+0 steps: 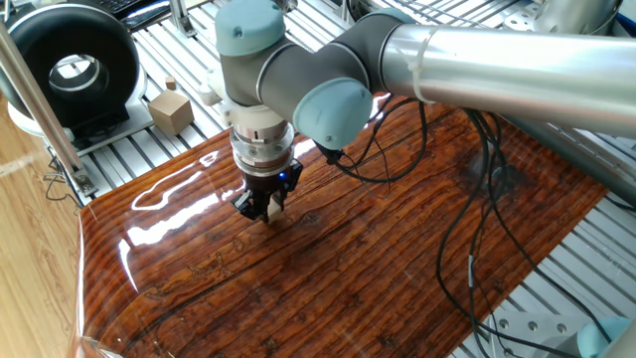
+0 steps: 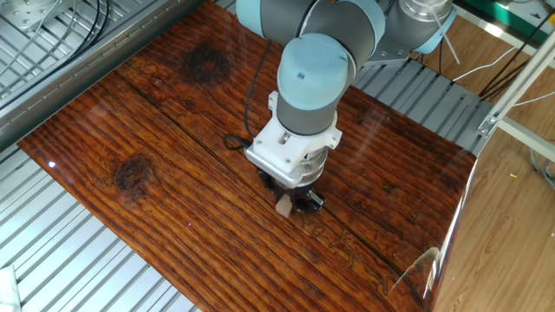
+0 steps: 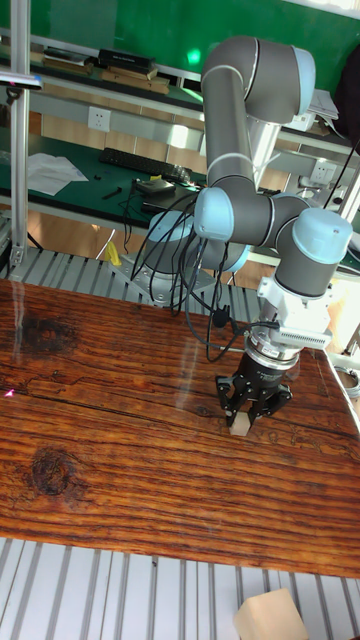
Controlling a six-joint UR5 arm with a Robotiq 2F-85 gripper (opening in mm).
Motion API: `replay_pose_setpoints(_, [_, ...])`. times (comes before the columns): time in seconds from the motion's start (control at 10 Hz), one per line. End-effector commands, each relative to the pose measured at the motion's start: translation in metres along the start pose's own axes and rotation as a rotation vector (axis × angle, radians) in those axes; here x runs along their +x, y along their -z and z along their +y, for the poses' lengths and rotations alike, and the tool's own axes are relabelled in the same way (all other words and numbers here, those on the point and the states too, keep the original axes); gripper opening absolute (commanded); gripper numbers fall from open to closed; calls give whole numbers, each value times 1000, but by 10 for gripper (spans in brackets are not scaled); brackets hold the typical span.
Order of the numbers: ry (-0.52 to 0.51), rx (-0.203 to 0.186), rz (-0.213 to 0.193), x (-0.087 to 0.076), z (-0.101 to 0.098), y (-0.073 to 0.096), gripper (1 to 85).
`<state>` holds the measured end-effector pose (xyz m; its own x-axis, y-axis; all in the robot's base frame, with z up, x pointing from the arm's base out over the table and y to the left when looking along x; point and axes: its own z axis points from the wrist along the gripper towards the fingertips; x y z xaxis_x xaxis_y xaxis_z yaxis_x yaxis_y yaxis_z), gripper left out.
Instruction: Hold a small block with the gripper and sweep it from left to right on the table
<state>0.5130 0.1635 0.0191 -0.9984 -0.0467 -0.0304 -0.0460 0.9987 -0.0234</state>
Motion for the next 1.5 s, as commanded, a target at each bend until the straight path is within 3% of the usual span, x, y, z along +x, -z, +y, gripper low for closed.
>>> replay_pose_setpoints(0.0, [2,-18,-1,-1,4,1,10])
replay_pose_setpoints(0.9, [0,-17,-33,-9,3,1,10])
replay_pose_setpoints(1.4, [-2,-36,-46,-11,6,2,10])
